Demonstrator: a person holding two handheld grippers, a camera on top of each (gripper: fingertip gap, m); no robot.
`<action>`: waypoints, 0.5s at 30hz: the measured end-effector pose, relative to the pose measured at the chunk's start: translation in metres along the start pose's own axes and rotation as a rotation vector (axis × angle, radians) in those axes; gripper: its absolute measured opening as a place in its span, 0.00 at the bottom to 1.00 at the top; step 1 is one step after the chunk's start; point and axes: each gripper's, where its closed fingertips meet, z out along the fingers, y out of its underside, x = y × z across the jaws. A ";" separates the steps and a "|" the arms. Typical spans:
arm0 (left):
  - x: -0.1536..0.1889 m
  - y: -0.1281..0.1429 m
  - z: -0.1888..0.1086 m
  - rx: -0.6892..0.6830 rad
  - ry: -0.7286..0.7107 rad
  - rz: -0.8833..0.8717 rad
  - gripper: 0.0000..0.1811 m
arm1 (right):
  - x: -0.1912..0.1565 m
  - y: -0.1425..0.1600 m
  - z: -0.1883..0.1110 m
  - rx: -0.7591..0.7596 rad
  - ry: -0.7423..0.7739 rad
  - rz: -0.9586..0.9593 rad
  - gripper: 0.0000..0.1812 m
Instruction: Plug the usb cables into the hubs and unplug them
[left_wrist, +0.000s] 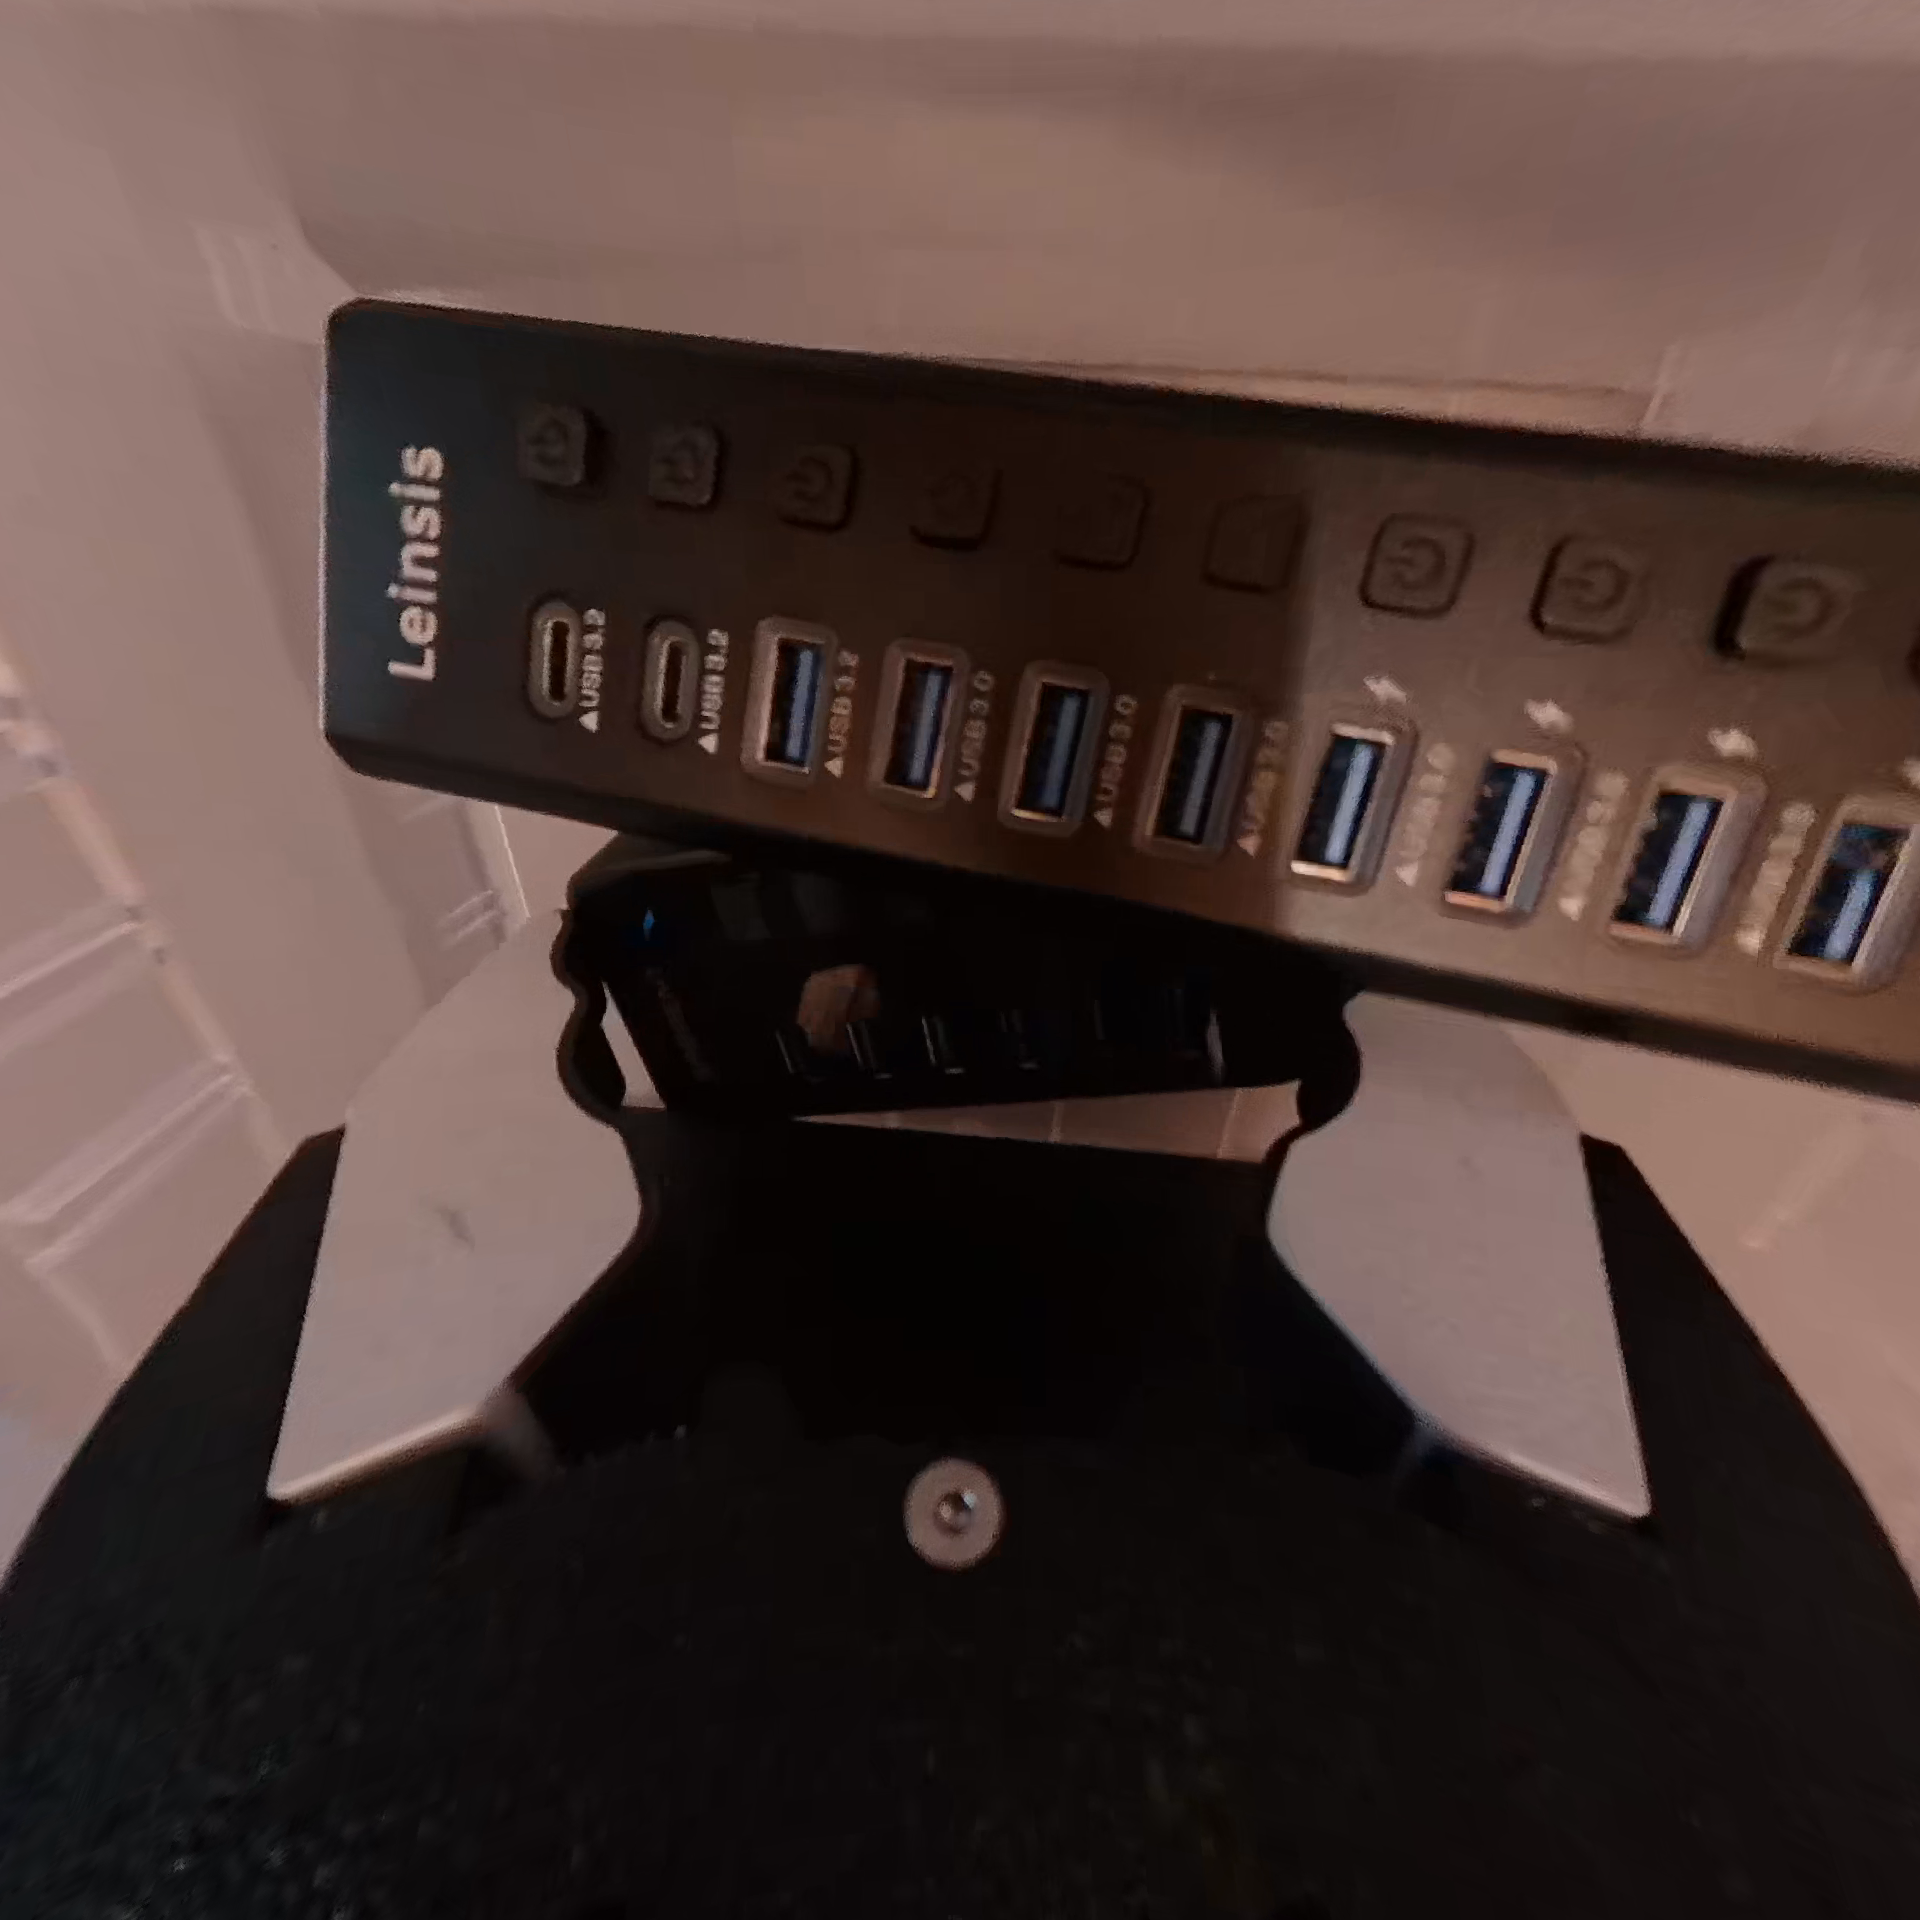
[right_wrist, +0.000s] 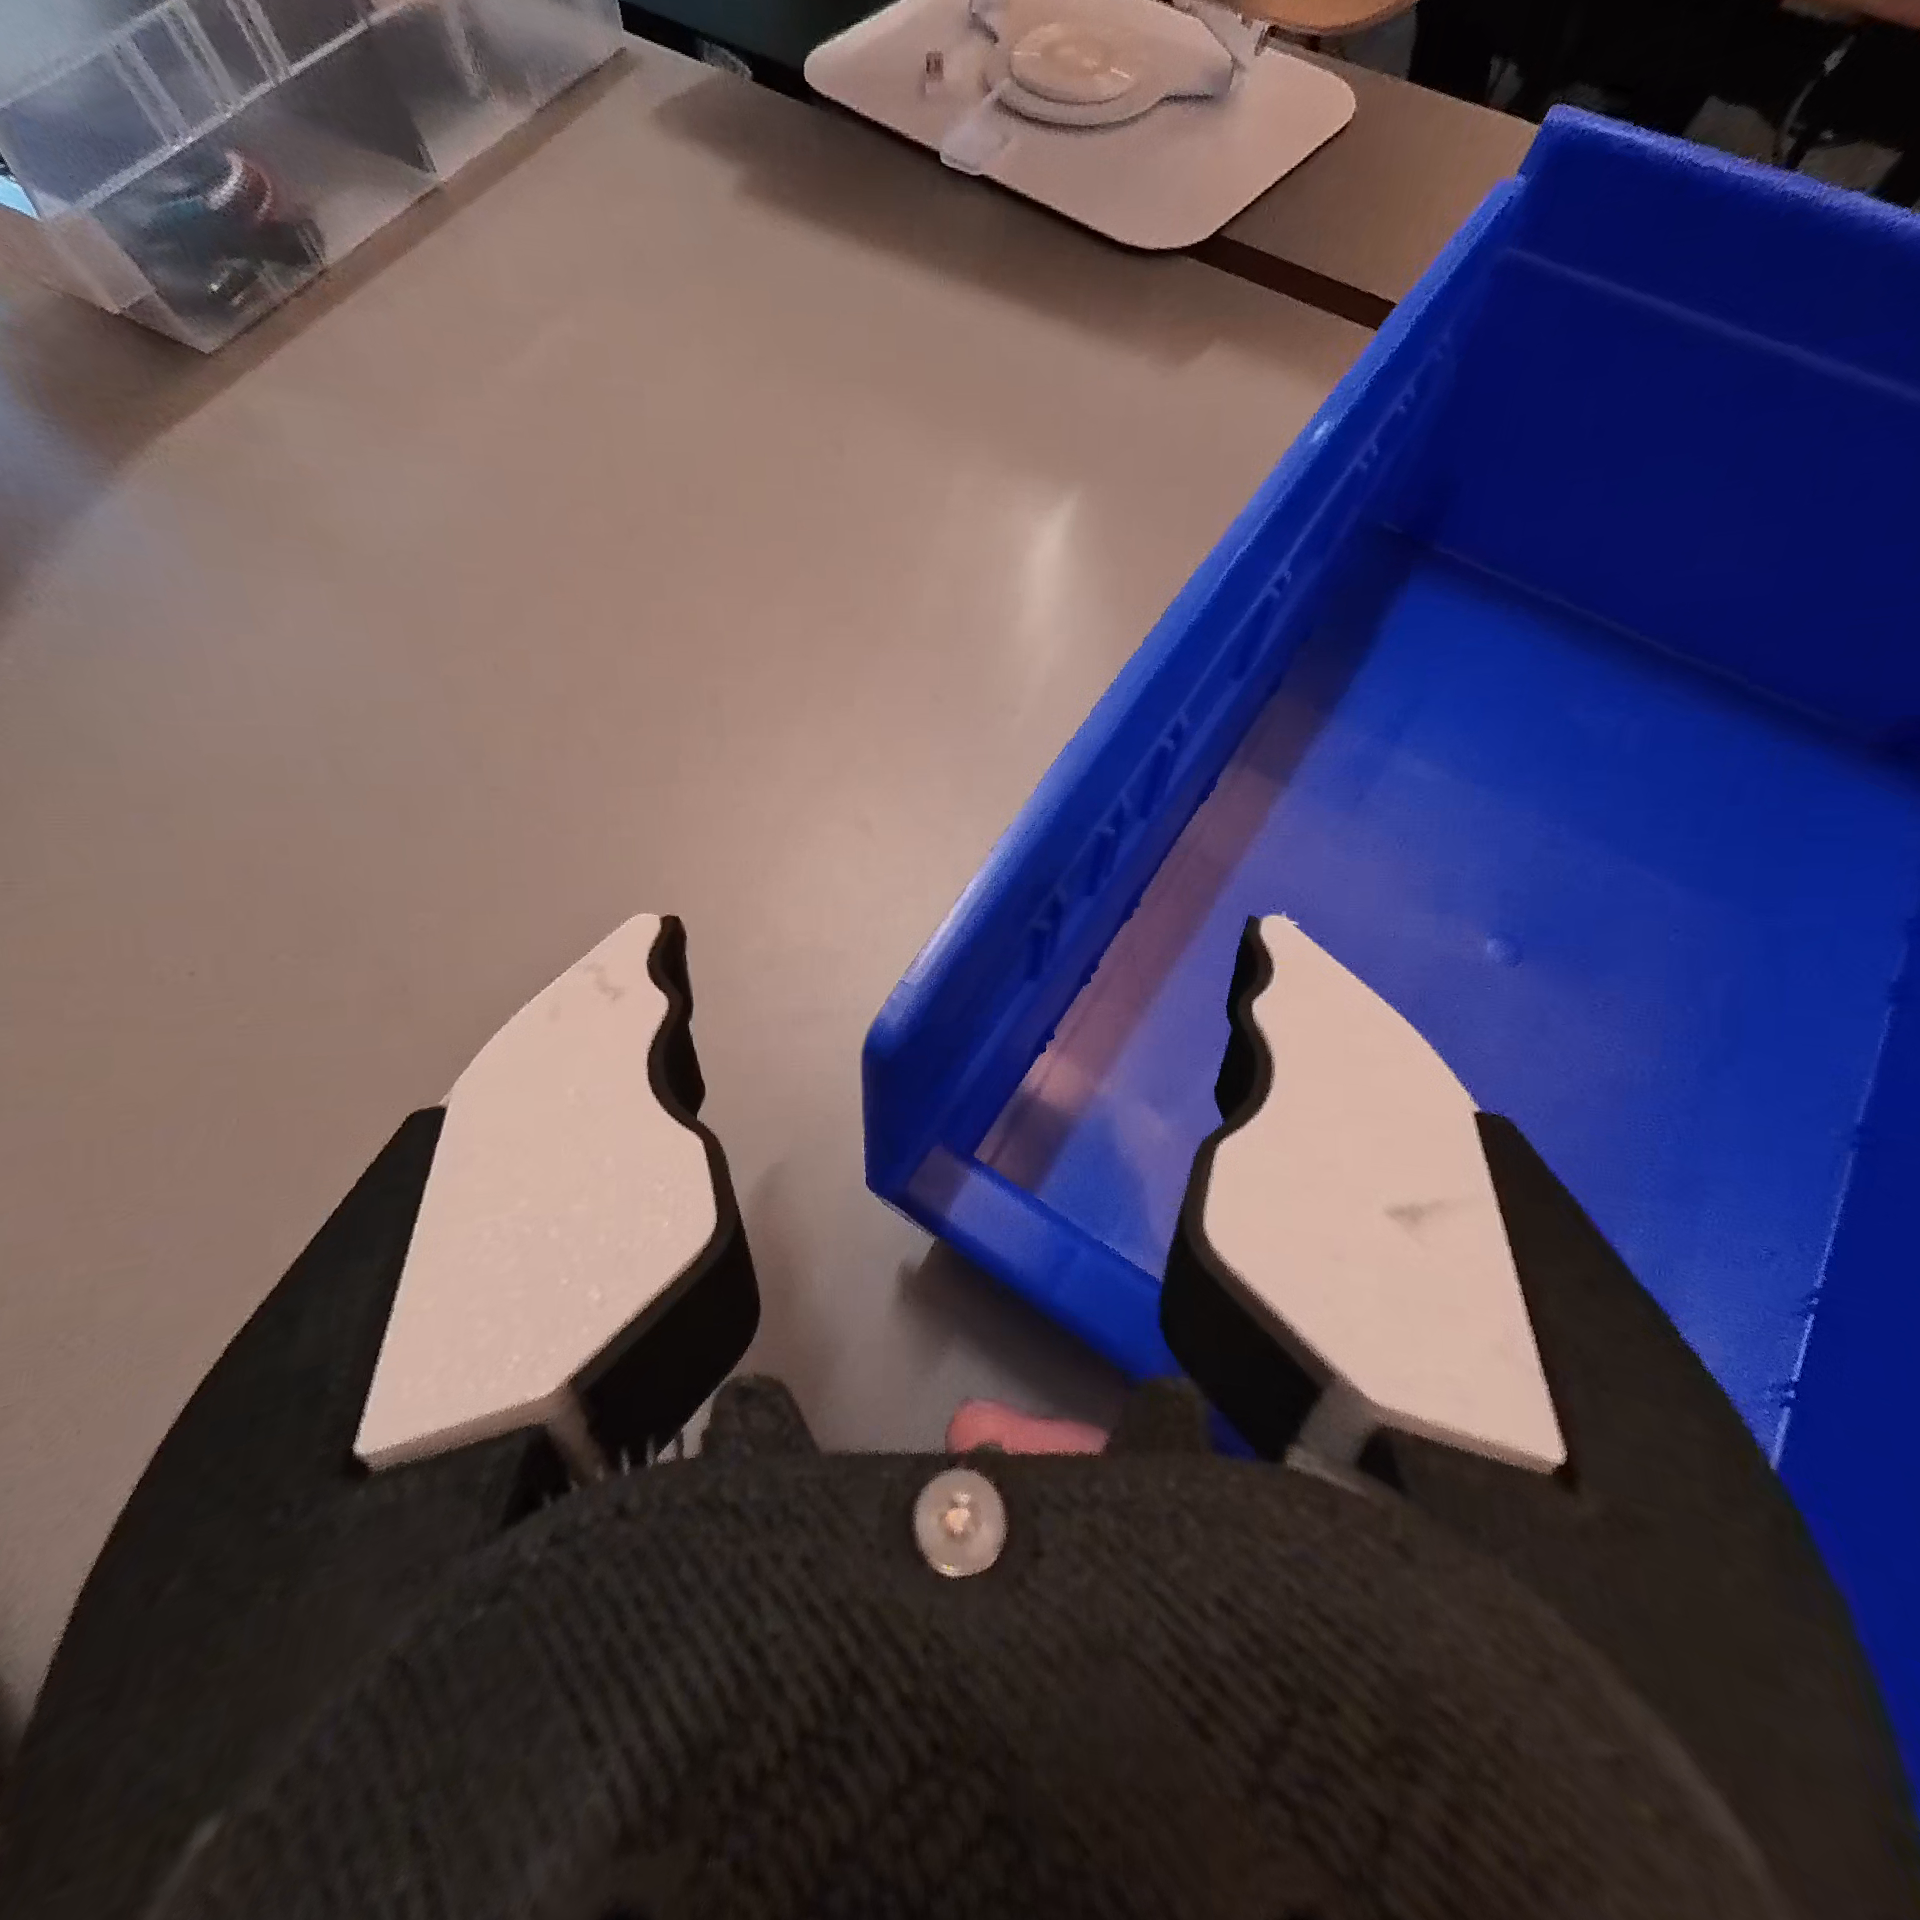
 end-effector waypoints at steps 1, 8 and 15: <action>0.000 0.002 -0.001 -0.019 -0.002 0.040 0.71 | 0.000 0.000 0.000 0.004 -0.002 0.006 0.55; 0.009 0.000 -0.040 0.058 0.104 0.165 0.69 | 0.007 0.000 -0.003 0.012 0.011 0.013 0.54; 0.000 0.003 -0.103 0.209 0.031 0.402 0.69 | 0.002 -0.017 -0.002 0.059 -0.029 0.037 0.53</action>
